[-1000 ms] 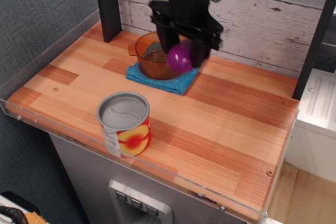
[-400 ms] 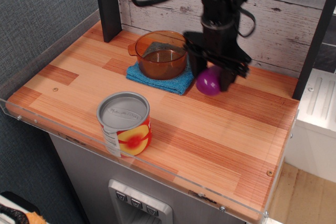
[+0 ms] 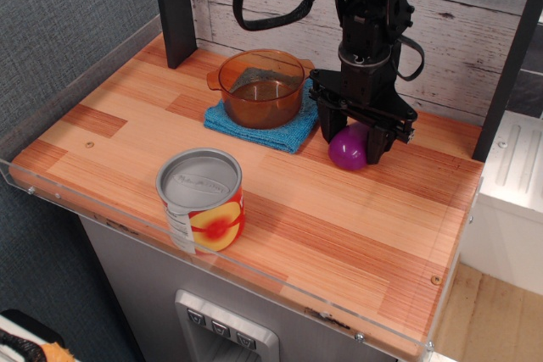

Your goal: Move the Brinjal the other side of pot.

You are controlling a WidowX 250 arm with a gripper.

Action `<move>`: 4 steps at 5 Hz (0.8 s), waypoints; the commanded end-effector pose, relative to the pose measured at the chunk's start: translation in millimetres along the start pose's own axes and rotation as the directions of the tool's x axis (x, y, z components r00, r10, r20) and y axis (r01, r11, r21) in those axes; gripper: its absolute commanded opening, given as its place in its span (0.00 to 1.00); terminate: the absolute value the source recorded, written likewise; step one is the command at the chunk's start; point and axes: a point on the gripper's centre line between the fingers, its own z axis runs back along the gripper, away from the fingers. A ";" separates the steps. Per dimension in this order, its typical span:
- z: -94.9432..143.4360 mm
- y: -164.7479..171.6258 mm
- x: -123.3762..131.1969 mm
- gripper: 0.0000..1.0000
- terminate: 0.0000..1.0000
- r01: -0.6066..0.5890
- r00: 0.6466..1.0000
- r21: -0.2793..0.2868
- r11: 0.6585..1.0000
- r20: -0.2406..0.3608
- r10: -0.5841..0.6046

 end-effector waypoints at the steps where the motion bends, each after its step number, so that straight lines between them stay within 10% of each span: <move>1: 8.2 2.2 10.8 1.00 0.00 0.010 1.000 0.004 1.000 0.026 -0.010; 4: 59.5 0.7 14.9 1.00 0.00 0.082 0.990 0.039 0.996 0.110 -0.086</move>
